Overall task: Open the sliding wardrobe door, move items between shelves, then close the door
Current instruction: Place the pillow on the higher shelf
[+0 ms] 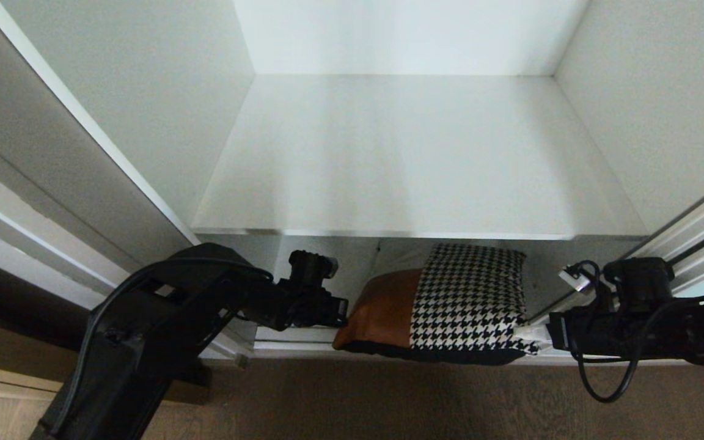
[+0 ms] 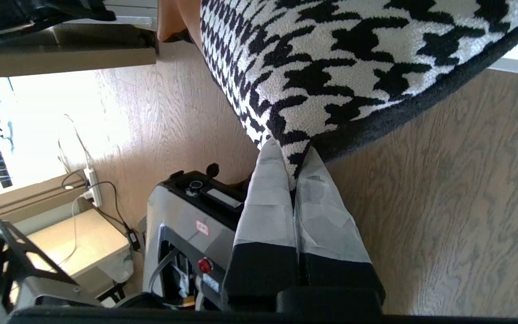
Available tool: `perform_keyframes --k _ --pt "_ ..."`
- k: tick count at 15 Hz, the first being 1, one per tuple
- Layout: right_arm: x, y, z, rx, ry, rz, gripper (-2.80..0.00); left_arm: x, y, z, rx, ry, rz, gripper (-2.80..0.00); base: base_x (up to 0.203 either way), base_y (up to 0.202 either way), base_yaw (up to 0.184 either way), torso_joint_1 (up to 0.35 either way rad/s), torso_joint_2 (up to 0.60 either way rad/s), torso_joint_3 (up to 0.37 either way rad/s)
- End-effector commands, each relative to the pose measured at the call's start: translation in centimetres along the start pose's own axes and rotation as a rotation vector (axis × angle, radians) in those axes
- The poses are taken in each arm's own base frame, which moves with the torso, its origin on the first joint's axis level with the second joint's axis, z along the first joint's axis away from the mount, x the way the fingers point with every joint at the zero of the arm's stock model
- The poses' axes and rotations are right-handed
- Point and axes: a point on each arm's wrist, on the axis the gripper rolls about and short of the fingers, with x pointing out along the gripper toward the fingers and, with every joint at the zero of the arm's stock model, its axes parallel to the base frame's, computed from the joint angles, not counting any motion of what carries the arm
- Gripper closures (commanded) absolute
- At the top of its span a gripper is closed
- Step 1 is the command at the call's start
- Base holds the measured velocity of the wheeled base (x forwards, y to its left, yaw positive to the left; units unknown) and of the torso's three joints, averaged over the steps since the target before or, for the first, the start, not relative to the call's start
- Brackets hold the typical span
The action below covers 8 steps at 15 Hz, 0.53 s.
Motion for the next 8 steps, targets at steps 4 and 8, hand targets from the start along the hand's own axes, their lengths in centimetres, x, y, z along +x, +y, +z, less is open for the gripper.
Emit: perform_keyframes --k 4,8 --pt "0.7 -0.7 -0.4 0.019 0.016 0.0 0.0 2.5 0.1 -0.4 0.046 0.033 -0.157 -2.8 0.0 0.0 0.0 0.0 0.0 0.0" --pt "0.8 -0.8 -0.5 0.022 0.019 -0.001 0.0 2.8 0.3 0.2 0.1 0.106 -0.253 -2.8 0.0 0.0 0.0 0.0 0.0 0.0"
